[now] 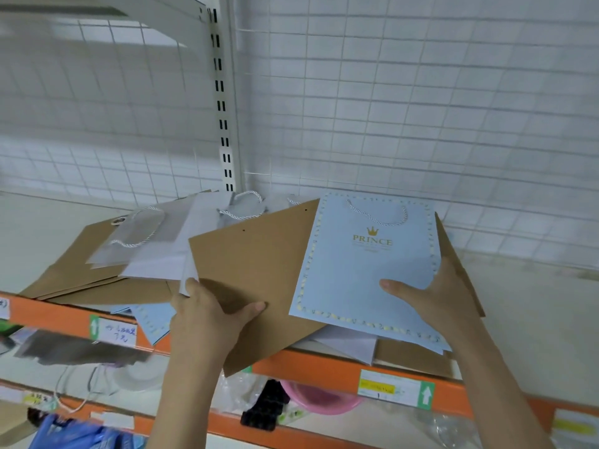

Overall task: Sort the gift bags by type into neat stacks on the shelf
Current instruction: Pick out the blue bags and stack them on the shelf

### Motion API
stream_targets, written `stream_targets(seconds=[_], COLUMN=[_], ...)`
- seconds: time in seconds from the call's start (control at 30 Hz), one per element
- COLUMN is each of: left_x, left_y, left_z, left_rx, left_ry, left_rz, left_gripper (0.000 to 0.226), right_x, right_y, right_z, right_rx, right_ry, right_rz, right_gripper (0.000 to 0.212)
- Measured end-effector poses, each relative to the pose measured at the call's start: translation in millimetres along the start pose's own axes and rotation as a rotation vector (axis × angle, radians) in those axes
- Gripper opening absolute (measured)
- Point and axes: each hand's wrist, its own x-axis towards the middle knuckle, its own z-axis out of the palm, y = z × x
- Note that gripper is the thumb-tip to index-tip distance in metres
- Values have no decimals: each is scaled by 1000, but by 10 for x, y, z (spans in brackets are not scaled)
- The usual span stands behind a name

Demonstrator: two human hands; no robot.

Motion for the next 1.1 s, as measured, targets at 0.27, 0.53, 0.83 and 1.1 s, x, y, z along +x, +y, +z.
stream_targets(seconds=[0.27,0.53,0.83,1.1], left_x=[-39,-116,-668,-1588], left_y=[65,285,1080,1967], left_z=[-97,-171,630,1612], left_rx=[-515,-848,-963,-961], left_ry=[27,49,-235,-411], left_rz=[186,329,373,376], left_gripper=[43,34,36,40], right_x=[-23,-64,-448,-671], right_y=[-49,-149,492,1504], right_z=[4,-465,-1494,-2727], right_rx=[3,153,97,8], right_ry=[-1,107,366,477], right_rz=[-11,-56,91,168], right_gripper=[81,61,54,45])
